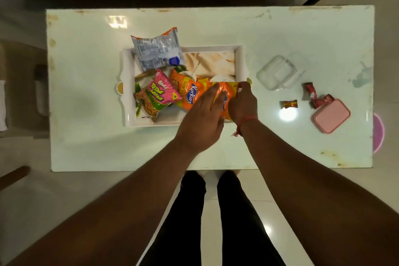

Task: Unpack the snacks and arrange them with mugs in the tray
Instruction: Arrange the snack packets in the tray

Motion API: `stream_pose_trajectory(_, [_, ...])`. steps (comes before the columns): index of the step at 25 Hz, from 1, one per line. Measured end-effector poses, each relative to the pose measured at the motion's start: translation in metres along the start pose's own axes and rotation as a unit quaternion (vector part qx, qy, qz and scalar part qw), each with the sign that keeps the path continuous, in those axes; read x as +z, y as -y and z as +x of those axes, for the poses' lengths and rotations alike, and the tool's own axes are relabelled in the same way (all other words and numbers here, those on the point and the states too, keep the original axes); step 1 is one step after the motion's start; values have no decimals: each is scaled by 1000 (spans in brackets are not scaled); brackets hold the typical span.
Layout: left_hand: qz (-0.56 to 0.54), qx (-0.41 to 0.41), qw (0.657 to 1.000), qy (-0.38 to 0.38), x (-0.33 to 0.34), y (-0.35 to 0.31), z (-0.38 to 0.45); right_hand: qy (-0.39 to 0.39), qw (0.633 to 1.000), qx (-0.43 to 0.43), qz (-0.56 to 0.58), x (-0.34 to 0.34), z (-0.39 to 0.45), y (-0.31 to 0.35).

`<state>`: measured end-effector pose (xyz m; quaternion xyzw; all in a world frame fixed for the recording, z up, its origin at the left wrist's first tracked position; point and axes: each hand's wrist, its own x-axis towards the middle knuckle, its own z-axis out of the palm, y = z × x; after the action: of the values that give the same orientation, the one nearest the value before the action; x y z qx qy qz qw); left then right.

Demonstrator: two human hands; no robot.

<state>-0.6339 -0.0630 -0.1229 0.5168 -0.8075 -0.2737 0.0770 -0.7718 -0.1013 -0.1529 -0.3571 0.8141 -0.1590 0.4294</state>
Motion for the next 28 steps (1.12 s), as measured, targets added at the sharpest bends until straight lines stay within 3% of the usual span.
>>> stream_pose_trajectory(2, [-60,-44,997,25,16,-20,-1,-2,1000,-19,-24,-23,5,-9])
stream_pose_trajectory(4, [-105,-141,983,45,30,-34,8,3,998,-29,-47,-42,12,-20])
stream_pose_trajectory(6, [-159,-251,953,59,40,-37,24,10,998,-35,-57,-52,19,-27])
stream_pose_trajectory(8, [-206,-302,927,85,52,-35,39,14,997,-42,-60,-58,24,-33])
stream_pose_trajectory(17, [-189,-298,932,83,73,-42,44,12,999,-32,-33,-71,30,-50])
stream_pose_trajectory(21, [-143,-279,948,-60,60,-42,14,-127,960,-214,-130,-68,12,-34])
stream_pose_trajectory(23, [-134,-286,944,-92,53,-40,-8,-81,966,-238,-63,-48,-1,-18])
stream_pose_trajectory(26, [-184,-342,909,-148,40,-19,-26,64,989,-136,-10,2,-17,11])
stream_pose_trajectory(28, [-204,-361,893,-175,30,0,-26,111,992,-62,12,28,-17,27])
